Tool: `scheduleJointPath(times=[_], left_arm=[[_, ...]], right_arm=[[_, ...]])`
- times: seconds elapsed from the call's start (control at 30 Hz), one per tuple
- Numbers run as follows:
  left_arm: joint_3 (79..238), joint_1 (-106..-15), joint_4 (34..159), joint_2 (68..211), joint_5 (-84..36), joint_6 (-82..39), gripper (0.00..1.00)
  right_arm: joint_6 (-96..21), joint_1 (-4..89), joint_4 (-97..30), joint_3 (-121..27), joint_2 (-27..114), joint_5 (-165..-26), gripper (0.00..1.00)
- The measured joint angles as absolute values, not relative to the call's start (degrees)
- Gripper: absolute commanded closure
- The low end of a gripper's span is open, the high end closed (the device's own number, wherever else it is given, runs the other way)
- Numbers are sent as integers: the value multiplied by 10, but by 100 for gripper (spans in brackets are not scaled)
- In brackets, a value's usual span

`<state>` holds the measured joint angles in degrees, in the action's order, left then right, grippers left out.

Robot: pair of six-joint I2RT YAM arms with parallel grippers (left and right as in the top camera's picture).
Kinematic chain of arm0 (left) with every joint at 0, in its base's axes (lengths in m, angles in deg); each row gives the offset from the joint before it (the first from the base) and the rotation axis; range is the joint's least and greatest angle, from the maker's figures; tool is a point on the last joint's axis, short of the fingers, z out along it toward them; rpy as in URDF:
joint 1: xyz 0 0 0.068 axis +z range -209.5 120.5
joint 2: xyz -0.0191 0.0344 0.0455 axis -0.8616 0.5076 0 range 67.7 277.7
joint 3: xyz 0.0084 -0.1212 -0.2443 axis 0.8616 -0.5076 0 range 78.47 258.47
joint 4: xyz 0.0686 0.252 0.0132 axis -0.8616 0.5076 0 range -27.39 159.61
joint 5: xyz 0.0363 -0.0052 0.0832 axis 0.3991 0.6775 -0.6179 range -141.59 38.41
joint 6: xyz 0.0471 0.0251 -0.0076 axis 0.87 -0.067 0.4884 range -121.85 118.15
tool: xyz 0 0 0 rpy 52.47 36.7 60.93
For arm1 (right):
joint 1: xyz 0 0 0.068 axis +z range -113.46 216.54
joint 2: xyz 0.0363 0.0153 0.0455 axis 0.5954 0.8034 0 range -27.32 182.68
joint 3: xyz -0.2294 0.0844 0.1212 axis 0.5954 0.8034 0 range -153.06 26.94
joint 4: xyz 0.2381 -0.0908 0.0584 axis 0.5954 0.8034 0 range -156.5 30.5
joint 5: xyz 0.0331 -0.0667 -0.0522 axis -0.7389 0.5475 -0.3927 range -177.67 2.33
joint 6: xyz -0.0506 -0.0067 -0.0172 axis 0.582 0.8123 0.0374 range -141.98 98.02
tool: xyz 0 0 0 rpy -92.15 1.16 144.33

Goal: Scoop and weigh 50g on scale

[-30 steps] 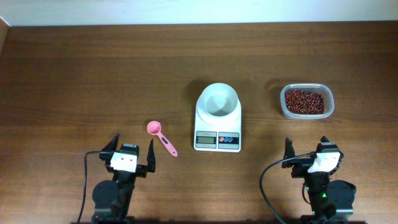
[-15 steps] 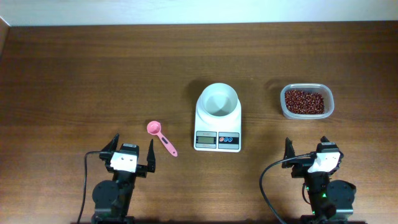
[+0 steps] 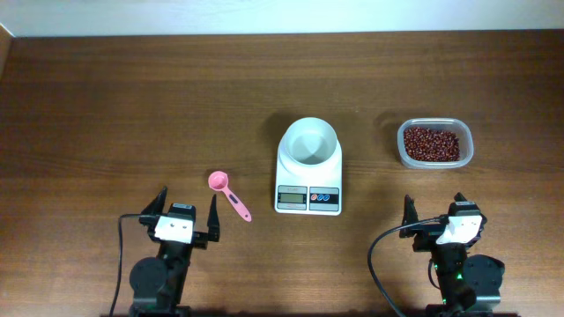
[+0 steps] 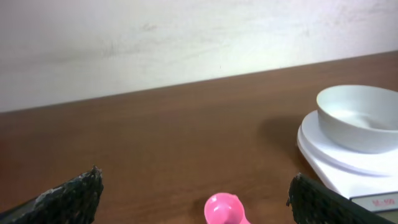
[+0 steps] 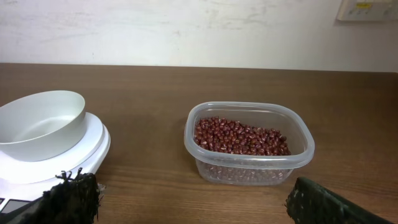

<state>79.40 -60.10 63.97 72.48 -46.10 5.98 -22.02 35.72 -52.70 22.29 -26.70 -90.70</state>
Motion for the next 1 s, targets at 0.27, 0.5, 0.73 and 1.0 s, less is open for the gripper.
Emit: scheduleJointPath(times=[0.27,0.5,0.73,1.0], left_arm=[[791,-601,511,726,-412,59,1],[791,-601,509,726,-396,59,1],[791,-601,495,726,-395,59,1],[790,-601,433,726,-393,59,1]], right_arm=[[-220,357,-527,223,-267,-907,1],[-220,357,-527,223,-267,-907,1],[-220,357,-527,223,-267,-907,1],[-220,357,-527,223,-267,-907,1]])
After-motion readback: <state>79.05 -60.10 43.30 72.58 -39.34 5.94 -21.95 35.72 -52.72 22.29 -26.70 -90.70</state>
